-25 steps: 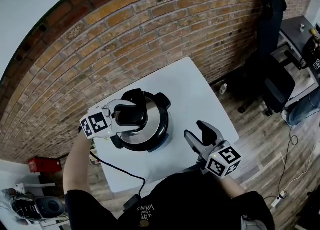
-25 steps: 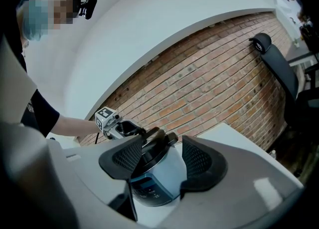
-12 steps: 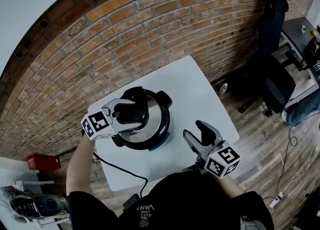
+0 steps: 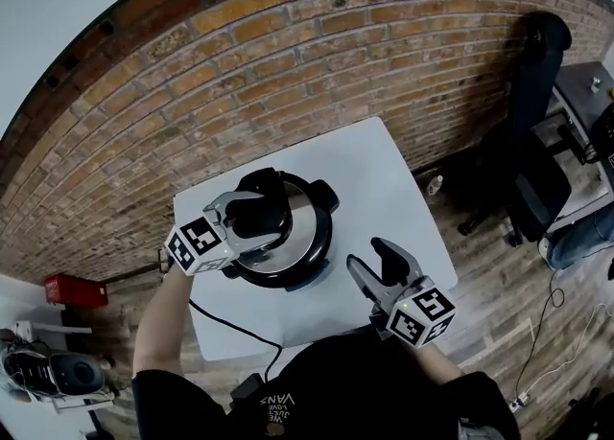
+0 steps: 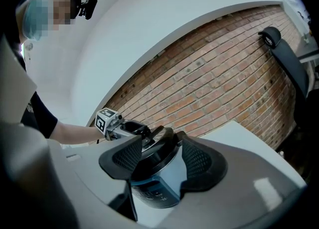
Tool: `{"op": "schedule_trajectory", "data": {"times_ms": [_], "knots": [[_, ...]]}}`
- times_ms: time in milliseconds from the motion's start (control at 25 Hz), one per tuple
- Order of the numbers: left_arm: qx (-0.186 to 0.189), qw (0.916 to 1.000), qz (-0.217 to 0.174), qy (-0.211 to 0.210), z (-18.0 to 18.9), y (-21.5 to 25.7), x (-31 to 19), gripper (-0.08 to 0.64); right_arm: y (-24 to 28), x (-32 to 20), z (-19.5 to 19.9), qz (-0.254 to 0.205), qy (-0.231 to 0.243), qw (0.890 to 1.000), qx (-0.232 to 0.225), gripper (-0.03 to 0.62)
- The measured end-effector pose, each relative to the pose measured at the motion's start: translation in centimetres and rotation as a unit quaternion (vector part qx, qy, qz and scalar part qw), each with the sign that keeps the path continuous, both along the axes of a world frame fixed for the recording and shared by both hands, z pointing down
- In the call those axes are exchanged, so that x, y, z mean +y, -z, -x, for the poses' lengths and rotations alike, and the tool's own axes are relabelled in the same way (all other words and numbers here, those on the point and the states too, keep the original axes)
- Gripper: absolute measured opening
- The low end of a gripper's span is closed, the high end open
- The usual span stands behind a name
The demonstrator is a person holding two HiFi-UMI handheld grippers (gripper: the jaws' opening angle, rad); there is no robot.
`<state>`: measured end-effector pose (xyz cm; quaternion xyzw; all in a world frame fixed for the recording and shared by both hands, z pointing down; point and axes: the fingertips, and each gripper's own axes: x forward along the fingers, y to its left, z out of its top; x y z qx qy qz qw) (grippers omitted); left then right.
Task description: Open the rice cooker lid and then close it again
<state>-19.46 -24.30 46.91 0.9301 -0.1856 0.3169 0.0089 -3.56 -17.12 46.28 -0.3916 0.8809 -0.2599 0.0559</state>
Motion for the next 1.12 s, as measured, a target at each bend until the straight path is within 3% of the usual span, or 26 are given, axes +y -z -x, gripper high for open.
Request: {"op": "schedule_trajectory", "data": {"times_ms": [200, 480, 800, 960, 1120], "knots": [[0.007, 0.9974, -0.009, 0.071, 0.3, 0.1, -0.4, 0.284, 0.2, -1.0, 1.3, -0.003, 0.042, 0.999, 0.0, 0.242], [0.021, 0.9875, -0.031, 0.153, 0.6, 0.1, -0.7, 0.285, -0.3, -2.1, 2.4, 0.0, 0.11, 0.994, 0.008, 0.242], [0.037, 0.973, -0.071, 0.216, 1.2, 1.0, -0.9, 0.297, -0.8, -3.6, 3.4, 0.003, 0.188, 0.982, 0.008, 0.243], [0.04, 0.9564, -0.117, 0.265, 2.1, 2.2, 0.0, 0.304, -0.3, -3.7, 3.7, -0.009, 0.216, 0.976, 0.012, 0.243], [0.079, 0.9278, -0.147, 0.334, 4.1, 3.5, 1.9, 0.304, 0.2, -3.7, 3.8, -0.023, 0.224, 0.974, 0.012, 0.242]]}}
